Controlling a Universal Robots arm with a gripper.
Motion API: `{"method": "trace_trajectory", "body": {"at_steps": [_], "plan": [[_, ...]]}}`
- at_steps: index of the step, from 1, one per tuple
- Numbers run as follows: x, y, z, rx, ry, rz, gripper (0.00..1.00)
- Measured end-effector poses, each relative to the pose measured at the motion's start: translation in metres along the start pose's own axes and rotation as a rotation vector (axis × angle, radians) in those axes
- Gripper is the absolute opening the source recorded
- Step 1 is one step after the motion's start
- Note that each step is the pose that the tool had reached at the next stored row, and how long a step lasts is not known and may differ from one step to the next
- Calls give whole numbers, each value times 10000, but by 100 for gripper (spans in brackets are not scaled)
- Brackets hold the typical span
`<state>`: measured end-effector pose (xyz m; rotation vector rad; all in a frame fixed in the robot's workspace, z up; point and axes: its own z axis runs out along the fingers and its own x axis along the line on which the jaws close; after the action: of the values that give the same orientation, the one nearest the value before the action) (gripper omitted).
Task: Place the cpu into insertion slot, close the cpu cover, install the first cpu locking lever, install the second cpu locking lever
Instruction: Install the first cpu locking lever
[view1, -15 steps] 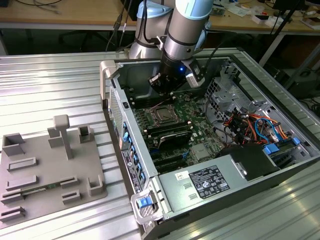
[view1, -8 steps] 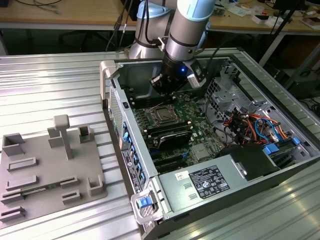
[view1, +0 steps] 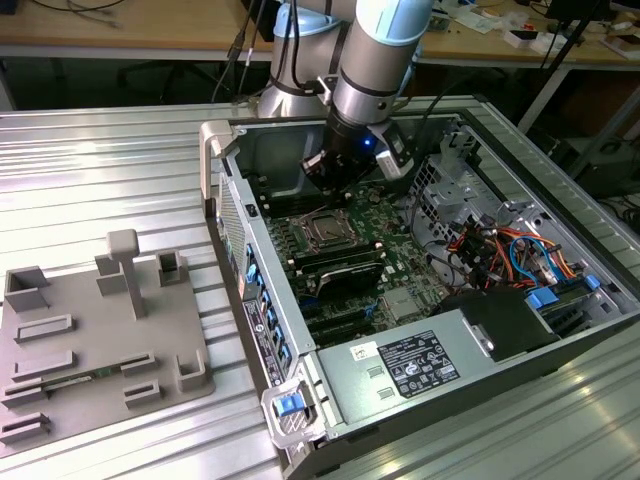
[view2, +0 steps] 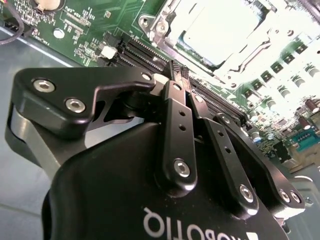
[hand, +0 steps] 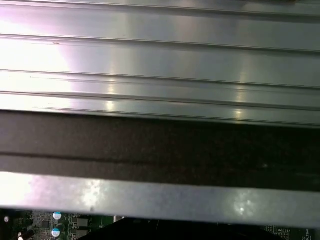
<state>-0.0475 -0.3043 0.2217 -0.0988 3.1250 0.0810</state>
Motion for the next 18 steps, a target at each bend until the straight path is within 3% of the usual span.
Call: {"method": "trace_trajectory", "body": {"at_steps": [7, 18], "plan": [[-3, -9, 22, 3, 2, 0, 11], [-28, 43, 58, 1, -1, -1, 11]]}}
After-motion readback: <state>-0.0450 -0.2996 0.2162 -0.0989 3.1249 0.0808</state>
